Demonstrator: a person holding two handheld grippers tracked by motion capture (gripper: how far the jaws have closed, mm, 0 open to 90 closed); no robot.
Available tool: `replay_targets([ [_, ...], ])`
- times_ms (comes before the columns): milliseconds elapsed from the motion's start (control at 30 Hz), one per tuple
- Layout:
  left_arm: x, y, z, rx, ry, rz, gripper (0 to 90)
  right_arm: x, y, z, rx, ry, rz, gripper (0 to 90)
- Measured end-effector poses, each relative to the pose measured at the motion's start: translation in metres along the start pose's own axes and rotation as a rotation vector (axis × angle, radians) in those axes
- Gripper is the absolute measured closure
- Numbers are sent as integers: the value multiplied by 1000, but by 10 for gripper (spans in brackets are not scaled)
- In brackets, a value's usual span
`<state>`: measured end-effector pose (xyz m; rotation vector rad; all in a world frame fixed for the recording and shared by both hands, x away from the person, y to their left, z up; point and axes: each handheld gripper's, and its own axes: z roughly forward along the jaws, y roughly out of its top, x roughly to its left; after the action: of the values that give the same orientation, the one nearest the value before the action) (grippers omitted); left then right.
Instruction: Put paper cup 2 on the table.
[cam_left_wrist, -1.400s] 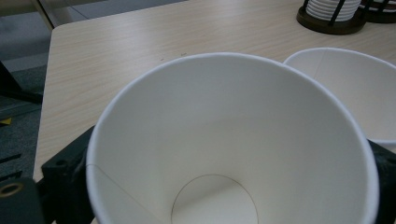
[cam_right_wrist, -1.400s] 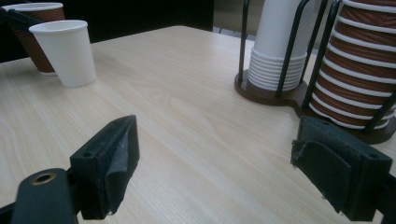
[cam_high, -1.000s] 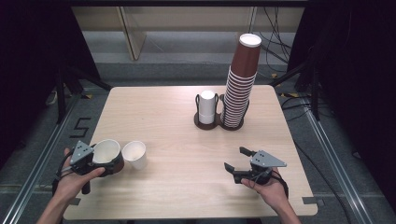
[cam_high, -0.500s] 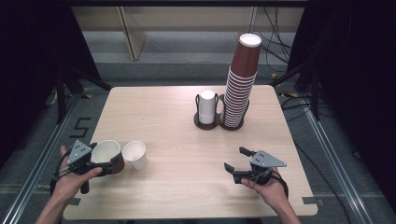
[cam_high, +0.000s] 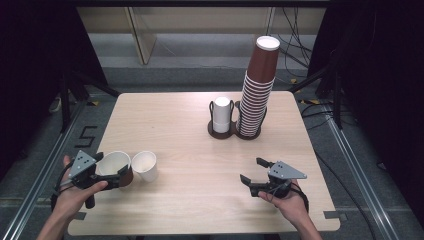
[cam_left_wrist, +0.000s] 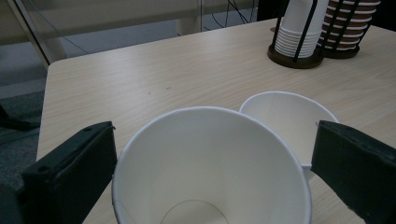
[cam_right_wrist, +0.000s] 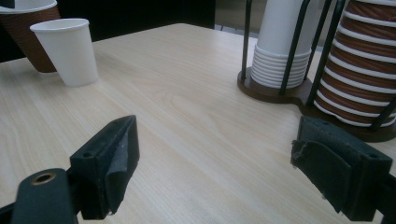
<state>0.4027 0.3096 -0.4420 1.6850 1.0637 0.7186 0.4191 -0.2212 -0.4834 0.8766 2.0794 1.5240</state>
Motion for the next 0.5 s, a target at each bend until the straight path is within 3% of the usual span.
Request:
replay_targets([
  [333, -7, 6, -16, -47, 12, 1, 0, 1, 0, 1, 6, 5, 2, 151],
  [500, -14, 8, -27, -63, -9, 3, 0, 1, 0, 0, 9, 6, 8, 151],
])
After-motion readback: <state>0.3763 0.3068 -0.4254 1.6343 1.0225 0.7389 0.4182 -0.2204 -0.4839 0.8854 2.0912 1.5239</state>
